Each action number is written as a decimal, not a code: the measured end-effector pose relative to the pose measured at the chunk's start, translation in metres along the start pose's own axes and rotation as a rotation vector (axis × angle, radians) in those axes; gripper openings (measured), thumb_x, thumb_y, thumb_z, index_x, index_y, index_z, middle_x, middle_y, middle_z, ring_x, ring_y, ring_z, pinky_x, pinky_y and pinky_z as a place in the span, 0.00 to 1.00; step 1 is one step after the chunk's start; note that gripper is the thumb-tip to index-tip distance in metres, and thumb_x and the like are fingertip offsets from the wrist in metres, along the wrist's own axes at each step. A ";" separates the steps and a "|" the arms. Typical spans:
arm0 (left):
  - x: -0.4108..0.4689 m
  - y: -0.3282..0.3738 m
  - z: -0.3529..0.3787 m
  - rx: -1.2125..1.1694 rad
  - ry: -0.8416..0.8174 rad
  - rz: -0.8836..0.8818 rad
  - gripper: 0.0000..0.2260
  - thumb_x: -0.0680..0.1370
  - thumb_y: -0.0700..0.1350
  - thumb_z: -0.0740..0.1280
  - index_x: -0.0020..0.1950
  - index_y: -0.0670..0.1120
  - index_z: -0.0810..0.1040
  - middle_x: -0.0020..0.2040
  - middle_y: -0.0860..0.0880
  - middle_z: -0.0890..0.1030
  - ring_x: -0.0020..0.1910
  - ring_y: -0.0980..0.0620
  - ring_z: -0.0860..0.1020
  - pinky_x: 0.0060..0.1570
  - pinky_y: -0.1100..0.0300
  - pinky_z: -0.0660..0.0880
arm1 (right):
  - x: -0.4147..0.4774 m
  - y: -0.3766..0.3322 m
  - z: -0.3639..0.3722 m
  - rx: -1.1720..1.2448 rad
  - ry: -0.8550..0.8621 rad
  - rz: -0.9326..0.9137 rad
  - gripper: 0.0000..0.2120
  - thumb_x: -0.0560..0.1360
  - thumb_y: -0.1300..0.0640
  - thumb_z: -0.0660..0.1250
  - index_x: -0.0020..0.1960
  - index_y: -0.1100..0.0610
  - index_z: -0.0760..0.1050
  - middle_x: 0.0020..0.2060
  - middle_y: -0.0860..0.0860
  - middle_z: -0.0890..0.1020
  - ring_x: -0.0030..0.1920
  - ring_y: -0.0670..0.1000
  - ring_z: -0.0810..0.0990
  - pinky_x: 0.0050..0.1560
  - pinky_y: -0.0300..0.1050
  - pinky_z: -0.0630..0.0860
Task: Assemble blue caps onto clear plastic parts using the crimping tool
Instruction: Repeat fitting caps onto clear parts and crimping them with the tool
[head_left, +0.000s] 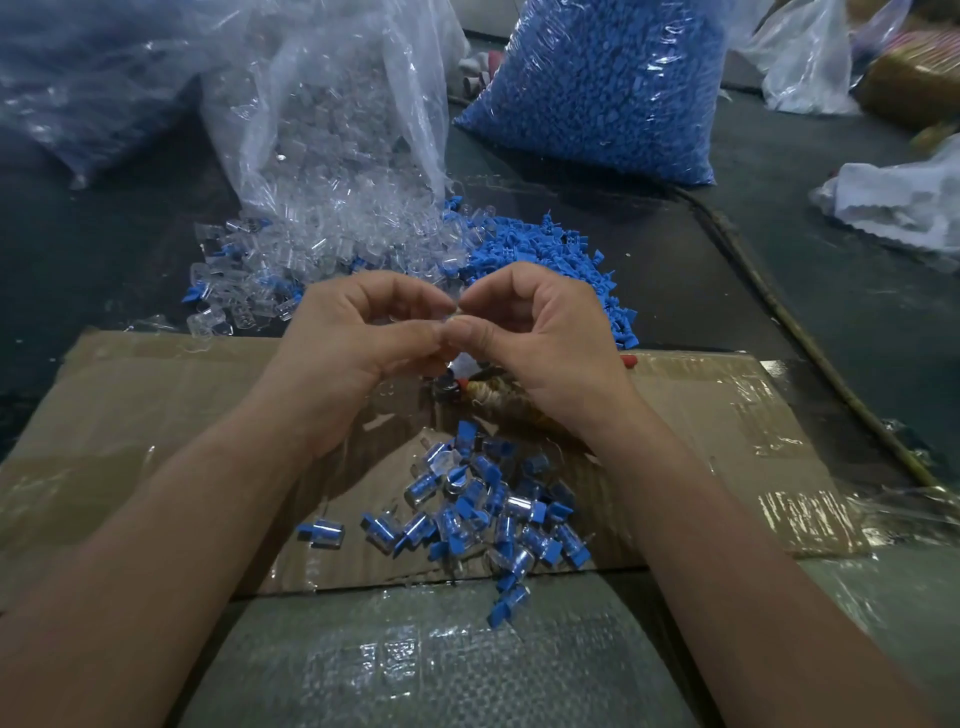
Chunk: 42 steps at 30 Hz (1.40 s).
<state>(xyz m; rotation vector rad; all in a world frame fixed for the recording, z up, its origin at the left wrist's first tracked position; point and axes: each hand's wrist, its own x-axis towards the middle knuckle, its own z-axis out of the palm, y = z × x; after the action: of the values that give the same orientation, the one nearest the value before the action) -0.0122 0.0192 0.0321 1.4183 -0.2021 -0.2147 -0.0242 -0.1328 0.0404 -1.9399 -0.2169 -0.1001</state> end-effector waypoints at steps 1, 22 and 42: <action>-0.001 0.000 0.000 0.023 0.005 0.006 0.10 0.58 0.43 0.71 0.38 0.44 0.79 0.32 0.49 0.82 0.32 0.54 0.81 0.33 0.67 0.77 | 0.000 0.000 0.000 -0.010 -0.007 -0.010 0.10 0.66 0.57 0.74 0.41 0.49 0.75 0.37 0.44 0.81 0.38 0.41 0.81 0.41 0.33 0.77; 0.001 0.005 0.000 -0.108 0.006 -0.144 0.06 0.60 0.37 0.67 0.37 0.40 0.76 0.26 0.46 0.80 0.24 0.54 0.78 0.23 0.67 0.74 | -0.001 0.008 0.003 -0.009 0.002 -0.218 0.13 0.66 0.67 0.73 0.48 0.56 0.79 0.39 0.48 0.81 0.42 0.46 0.81 0.48 0.40 0.78; -0.002 0.010 0.000 -0.108 0.002 -0.182 0.08 0.59 0.35 0.66 0.38 0.38 0.76 0.27 0.45 0.80 0.25 0.53 0.79 0.25 0.66 0.76 | 0.000 0.012 0.000 -0.096 0.020 -0.305 0.13 0.66 0.65 0.72 0.50 0.58 0.79 0.39 0.45 0.80 0.41 0.42 0.80 0.45 0.34 0.77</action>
<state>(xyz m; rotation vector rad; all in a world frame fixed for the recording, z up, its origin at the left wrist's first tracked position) -0.0133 0.0214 0.0419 1.3293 -0.0588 -0.3683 -0.0213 -0.1375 0.0294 -1.9882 -0.5016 -0.3368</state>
